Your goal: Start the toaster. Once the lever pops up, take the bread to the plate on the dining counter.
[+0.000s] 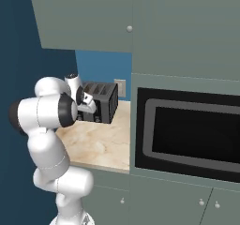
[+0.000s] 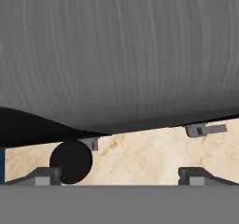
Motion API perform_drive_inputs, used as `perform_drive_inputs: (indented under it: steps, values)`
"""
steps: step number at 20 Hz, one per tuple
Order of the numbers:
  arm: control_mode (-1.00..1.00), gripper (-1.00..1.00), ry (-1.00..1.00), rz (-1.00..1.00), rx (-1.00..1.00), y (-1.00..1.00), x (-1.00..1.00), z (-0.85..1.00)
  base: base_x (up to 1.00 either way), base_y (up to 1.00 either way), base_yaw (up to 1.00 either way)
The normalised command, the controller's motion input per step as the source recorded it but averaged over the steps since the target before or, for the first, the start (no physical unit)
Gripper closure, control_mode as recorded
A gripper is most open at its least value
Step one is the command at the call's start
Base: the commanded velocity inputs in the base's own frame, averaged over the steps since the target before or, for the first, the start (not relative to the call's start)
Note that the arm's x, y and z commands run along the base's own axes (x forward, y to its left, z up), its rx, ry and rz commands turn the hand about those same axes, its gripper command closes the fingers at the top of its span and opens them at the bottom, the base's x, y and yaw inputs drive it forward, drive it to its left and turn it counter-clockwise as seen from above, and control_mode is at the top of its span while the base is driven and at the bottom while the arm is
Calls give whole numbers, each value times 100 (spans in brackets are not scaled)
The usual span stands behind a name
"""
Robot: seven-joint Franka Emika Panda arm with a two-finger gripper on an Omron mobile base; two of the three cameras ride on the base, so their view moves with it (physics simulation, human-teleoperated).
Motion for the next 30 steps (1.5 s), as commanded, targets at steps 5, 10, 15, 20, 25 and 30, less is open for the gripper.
perform_drive_inputs:
  steps: [5,10,15,20,25,30]
  values:
    - [-100,-100,0,0,0,0,0,-16,0,0,0]
    - [-100,-100,0,0,0,0,0,0,0,0,0]
    - [-100,-100,-1,0,0,0,-8,0,0,0,0]
    - [-100,-100,-1,0,0,0,0,13,0,0,0]
    - [-100,-100,0,0,0,0,0,25,0,0,0]
    - [-100,-100,-1,0,0,0,0,29,0,0,0]
